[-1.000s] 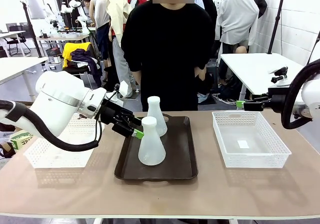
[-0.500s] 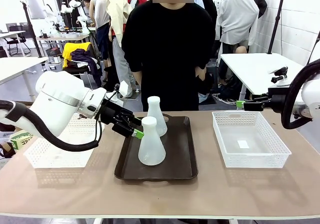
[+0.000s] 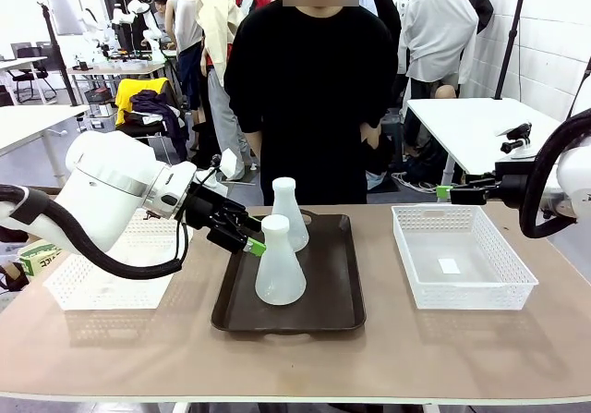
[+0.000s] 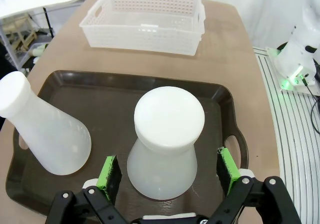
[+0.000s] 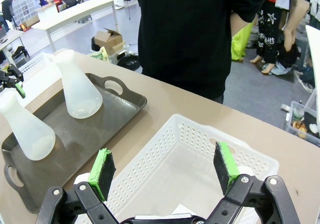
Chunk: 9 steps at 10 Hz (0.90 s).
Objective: Prepare the laboratory tools.
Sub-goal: Place the picked Big flask upright in the Handle tray as directed by the person.
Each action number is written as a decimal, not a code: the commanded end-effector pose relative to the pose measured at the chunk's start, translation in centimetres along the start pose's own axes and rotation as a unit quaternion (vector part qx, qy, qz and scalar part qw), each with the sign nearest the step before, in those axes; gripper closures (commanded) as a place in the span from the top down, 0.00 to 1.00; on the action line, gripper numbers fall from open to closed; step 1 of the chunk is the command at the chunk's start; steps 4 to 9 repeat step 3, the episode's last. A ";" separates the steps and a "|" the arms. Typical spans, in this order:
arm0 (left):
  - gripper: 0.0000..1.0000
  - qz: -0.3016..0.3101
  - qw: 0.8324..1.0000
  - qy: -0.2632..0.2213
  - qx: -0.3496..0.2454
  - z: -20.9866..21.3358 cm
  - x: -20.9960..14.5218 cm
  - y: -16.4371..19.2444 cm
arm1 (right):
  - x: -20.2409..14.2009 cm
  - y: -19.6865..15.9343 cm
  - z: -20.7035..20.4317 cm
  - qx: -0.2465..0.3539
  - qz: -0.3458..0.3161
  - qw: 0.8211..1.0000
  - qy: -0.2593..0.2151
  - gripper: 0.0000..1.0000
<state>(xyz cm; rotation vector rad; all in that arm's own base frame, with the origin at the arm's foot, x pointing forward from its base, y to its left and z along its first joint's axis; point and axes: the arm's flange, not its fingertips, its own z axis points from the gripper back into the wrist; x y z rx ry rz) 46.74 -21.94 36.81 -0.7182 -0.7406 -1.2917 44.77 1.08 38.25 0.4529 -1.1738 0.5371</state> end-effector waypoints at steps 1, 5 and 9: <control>1.00 -0.001 1.000 -0.007 -0.003 0.0 0.1 -0.1 | -0.1 0.1 0.0 -0.001 -0.005 1.000 0.001 1.00; 1.00 -0.001 1.000 -0.007 -0.003 0.0 0.1 -0.1 | -0.1 0.1 0.0 -0.001 -0.005 1.000 0.001 1.00; 1.00 -0.001 1.000 -0.007 -0.003 0.0 0.1 -0.1 | -0.1 0.1 0.0 -0.001 -0.005 1.000 0.001 1.00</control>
